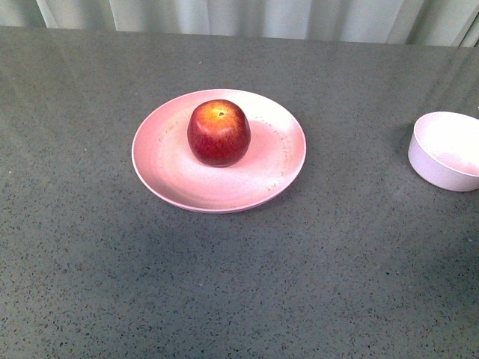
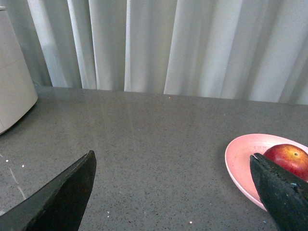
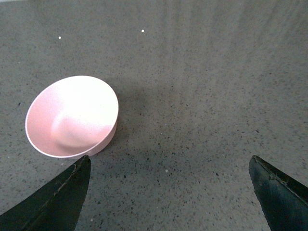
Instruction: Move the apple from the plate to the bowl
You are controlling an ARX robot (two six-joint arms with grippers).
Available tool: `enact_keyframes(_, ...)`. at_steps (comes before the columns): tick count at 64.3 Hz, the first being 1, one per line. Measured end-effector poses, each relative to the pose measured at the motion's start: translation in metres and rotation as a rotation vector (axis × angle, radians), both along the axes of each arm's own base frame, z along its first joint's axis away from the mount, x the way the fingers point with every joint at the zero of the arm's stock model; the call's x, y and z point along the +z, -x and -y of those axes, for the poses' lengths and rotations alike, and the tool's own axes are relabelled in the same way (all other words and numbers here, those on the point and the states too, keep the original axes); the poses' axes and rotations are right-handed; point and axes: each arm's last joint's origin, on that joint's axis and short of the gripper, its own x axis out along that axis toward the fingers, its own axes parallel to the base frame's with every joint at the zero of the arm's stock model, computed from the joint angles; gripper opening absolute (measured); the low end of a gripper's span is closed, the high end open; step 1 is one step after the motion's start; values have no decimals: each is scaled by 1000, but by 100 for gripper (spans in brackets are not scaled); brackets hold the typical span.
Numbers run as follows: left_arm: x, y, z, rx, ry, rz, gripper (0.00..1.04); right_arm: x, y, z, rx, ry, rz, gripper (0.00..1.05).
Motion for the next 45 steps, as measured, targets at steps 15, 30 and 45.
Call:
enact_keyframes(15,0,0,0,0,0,0,96,-35,-58,7,71,-67,-89,96)
enact_keyframes(30,0,0,0,0,0,0,96,-64,-99,3,94,-136,-158,96)
enact_keyframes(45,0,0,0,0,0,0,96,-73,-122,-6,114,-189,-185,96)
